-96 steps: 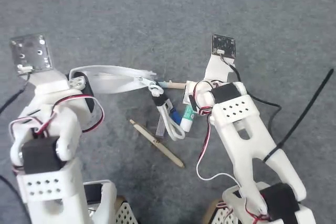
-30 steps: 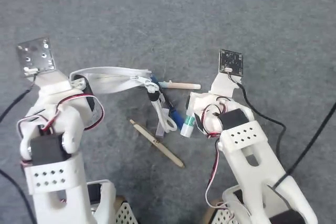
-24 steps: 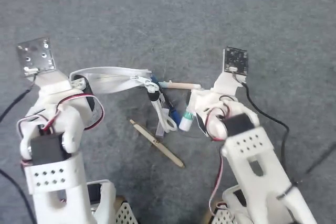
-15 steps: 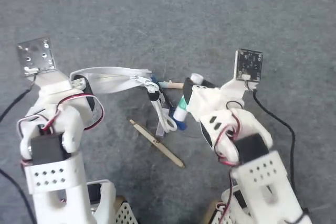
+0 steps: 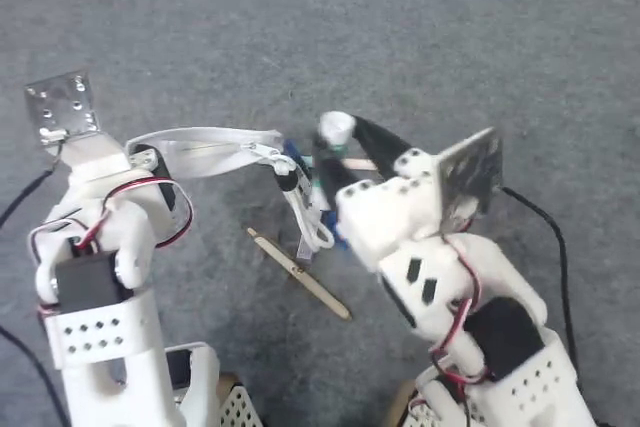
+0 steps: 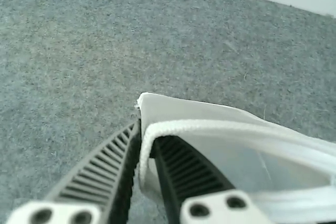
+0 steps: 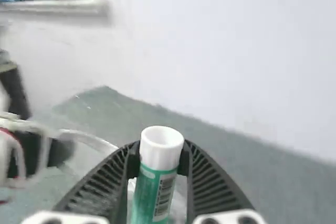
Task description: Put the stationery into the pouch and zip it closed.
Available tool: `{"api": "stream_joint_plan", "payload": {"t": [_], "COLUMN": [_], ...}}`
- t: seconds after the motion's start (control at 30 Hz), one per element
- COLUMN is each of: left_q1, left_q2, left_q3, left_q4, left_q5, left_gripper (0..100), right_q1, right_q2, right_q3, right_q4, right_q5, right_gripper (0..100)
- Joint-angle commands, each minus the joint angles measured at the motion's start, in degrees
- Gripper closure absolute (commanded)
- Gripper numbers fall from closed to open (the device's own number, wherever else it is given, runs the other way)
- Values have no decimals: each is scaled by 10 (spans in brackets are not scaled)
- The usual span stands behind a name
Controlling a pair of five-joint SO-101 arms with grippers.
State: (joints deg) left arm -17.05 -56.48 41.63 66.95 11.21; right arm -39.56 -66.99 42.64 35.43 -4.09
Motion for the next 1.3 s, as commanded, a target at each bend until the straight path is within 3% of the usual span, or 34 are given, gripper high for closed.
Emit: {"api": "stream_joint_plan", "payload": {"t": [0.0,0.2,0.43,0.7,1.27], "left_q1": [-5,-14,-26,-25,-23], "left_q2": [4,0,0,0,0], "left_q3": [-22,-22,-22,-21,-21], "left_q4": [-3,-4,-4,-4,-5], "left_q5": [5,5,6,6,7], "left_gripper": [988,988,988,988,988], "right_q1": [-49,-101,-108,-108,-136], "right_q2": [-14,42,139,197,382], "right_q3": [-39,-40,-26,73,151], "right_q4": [-91,-191,-284,-550,-802], "right_q5": [66,108,106,111,112], "right_gripper": [993,993,993,993,993]}}
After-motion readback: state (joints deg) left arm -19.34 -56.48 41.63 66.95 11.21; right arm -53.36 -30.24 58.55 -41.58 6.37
